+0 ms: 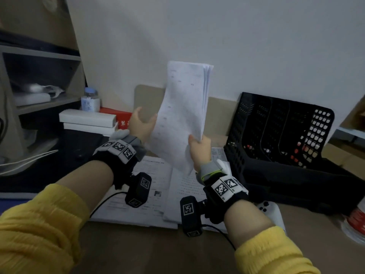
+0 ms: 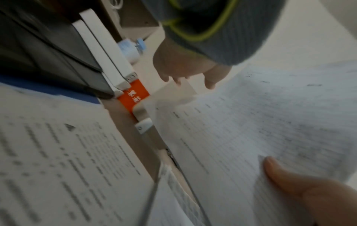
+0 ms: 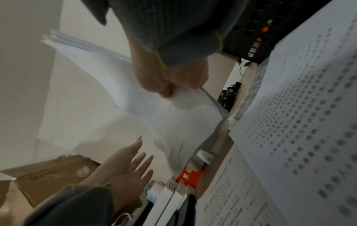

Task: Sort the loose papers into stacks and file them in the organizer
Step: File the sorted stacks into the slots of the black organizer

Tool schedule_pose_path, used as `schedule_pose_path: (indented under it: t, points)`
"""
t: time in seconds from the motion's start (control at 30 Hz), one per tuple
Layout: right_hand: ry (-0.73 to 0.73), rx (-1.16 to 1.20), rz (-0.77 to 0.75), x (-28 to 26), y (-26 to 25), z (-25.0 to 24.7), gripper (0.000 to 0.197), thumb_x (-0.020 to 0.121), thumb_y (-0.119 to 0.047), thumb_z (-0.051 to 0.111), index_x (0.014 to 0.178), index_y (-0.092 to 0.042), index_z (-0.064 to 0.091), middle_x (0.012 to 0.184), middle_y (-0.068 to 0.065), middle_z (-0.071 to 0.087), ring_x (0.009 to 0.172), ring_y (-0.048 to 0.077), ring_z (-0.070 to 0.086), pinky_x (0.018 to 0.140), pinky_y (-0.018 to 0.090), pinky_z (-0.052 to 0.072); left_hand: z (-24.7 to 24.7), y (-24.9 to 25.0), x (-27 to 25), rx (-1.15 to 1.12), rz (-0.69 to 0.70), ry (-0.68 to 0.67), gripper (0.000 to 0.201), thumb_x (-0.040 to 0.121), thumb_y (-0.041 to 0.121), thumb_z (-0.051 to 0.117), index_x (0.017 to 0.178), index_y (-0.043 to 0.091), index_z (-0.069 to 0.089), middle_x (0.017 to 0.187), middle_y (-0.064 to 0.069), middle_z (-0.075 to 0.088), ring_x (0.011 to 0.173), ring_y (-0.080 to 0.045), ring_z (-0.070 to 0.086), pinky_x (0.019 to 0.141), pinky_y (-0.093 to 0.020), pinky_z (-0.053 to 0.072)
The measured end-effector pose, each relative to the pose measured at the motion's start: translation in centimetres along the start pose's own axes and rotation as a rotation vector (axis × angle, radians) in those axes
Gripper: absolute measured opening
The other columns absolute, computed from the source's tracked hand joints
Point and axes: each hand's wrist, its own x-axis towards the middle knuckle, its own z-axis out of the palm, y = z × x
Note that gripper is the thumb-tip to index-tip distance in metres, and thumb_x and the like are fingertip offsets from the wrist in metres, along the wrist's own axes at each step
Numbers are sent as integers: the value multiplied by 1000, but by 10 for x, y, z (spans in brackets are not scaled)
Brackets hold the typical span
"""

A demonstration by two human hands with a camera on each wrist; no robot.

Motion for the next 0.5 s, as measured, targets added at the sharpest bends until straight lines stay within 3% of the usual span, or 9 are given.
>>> schedule_pose_path:
  t: [0.1, 0.2, 0.27, 0.33, 0.43, 0.5]
  points:
    - [169, 7, -108, -1, -14, -27, 23, 95, -9, 47, 107, 4, 63, 100, 21, 67, 99, 37, 62, 85, 35, 48, 41, 31, -27, -143, 65, -183, 70, 90, 42, 63, 148, 20, 31, 152, -3, 36, 139, -19, 35, 112, -34, 32]
    - [254, 17, -236, -5, -28, -51, 28, 97, -8, 44, 116, -4, 64, 106, 9, 67, 93, 19, 58, 72, 14, 40, 87, 64, -58, -328, 73, -485, 60, 96, 42, 52, 148, 25, 28, 150, 8, 34, 139, -12, 32, 113, -33, 29]
    - [274, 34, -274, -8, -35, -58, 32, 98, -7, 42, 124, -11, 61, 111, 1, 65, 96, 8, 55, 73, 7, 38, 109, 79, -72, -358, 56, -674, 67, 89, 62, 50, 147, 38, 26, 150, 19, 32, 141, -9, 28, 115, -43, 25]
    - [302, 22, -284, -8, -35, -69, 35, 98, -9, 43, 127, -16, 60, 111, -1, 66, 100, 11, 59, 83, 15, 42, 126, 92, -89, -350, 9, -816, 78, 82, 71, 45, 149, 48, 13, 150, 27, 25, 142, -5, 23, 115, -46, 22]
    - [363, -17, -297, -7, -30, -87, 35, 95, -10, 45, 126, -17, 59, 110, 6, 69, 104, 24, 63, 92, 39, 49, 145, 107, -109, -401, 21, -921, 80, 86, 66, 47, 152, 39, 13, 150, 26, 24, 136, 5, 23, 117, -32, 21]
    - [395, -31, -299, -6, -28, -101, 40, 93, -9, 45, 129, -21, 57, 110, 3, 70, 102, 20, 64, 92, 39, 50, 155, 115, -120, -438, 29, -963, 96, 72, 74, 57, 152, 37, 19, 154, 22, 26, 140, 1, 27, 118, -31, 23]
